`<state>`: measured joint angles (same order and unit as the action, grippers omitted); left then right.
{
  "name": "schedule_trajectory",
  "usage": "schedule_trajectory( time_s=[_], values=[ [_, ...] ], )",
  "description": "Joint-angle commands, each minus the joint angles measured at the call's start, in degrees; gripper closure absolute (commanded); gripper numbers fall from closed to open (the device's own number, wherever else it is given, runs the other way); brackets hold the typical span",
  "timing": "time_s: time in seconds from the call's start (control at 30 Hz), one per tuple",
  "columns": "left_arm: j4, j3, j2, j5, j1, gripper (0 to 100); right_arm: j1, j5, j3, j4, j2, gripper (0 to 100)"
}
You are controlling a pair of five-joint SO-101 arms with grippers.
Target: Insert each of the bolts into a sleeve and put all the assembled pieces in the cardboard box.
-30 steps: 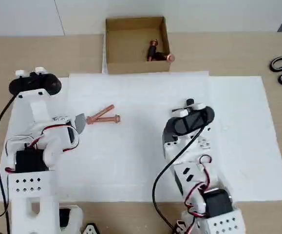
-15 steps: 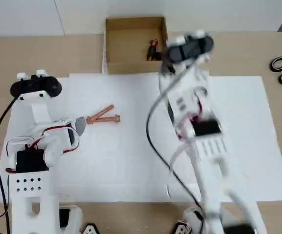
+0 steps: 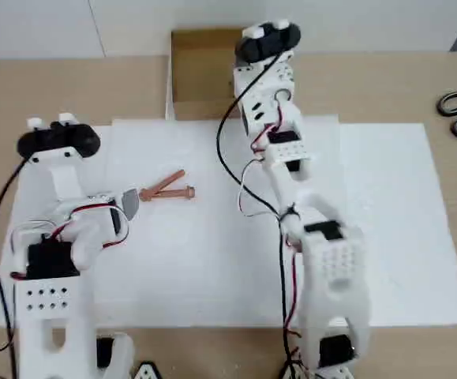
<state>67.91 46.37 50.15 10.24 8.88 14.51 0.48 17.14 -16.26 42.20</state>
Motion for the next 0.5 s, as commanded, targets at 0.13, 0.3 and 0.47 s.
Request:
schedule_trajectory(
  time_s=[0.13,0.3,0.47],
  values=[
    [-1.23,1.63,0.53,-0.44,0.26,76,0.66,0.53,19.16,-2.07,13.32,99.5],
    [-1.23,1.63,0.53,-0.44,0.26,76,1.8,0.53,19.6,-1.98,16.04,99.5],
    [-1.23,1.63,0.53,-0.44,0.26,76,1.89,0.44,19.6,3.74,16.13,96.6]
  ],
)
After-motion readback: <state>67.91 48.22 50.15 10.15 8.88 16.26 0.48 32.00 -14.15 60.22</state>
